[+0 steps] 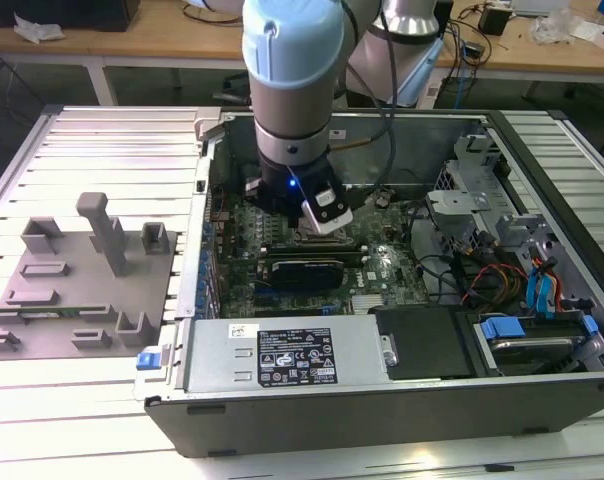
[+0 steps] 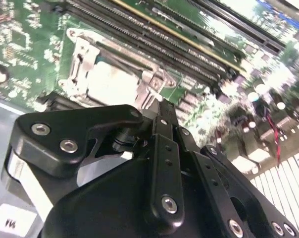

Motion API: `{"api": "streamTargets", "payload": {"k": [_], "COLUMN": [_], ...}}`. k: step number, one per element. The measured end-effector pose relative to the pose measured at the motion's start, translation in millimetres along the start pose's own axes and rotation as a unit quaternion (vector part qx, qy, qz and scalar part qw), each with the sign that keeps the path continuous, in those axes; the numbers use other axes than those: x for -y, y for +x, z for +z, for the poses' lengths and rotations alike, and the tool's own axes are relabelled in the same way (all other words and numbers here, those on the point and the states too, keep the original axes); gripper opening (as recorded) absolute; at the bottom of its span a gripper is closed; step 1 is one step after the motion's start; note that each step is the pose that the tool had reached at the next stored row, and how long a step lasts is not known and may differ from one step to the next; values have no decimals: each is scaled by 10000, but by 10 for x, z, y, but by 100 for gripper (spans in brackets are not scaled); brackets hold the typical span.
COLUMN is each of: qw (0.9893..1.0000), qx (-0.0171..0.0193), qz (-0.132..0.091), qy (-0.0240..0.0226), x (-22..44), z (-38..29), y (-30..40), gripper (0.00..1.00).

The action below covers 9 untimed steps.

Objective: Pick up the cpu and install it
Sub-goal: 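Install the second cpu locking lever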

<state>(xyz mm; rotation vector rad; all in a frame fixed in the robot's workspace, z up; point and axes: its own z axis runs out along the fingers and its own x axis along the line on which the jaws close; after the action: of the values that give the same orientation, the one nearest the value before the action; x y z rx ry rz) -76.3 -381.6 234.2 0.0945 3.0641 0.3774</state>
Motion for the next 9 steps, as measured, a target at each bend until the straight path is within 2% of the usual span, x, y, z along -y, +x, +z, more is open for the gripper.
{"api": "streamTargets", "payload": {"k": [2, 4, 5, 6, 7, 9], "qw": [10000, 10000, 9997, 9993, 9992, 9992], "qx": [2, 5, 19, 31, 34, 33], "qz": [-1, 0, 10, 21, 23, 23], "qy": [27, 71, 230, 368, 407, 409], "x": [-30, -40, -40, -41, -46, -50], "z": [-119, -154, -155, -154, -153, -151], "y": [-6, -7, -17, -27, -41, -68], "gripper": [11, 11, 11, 11, 11, 11]}}
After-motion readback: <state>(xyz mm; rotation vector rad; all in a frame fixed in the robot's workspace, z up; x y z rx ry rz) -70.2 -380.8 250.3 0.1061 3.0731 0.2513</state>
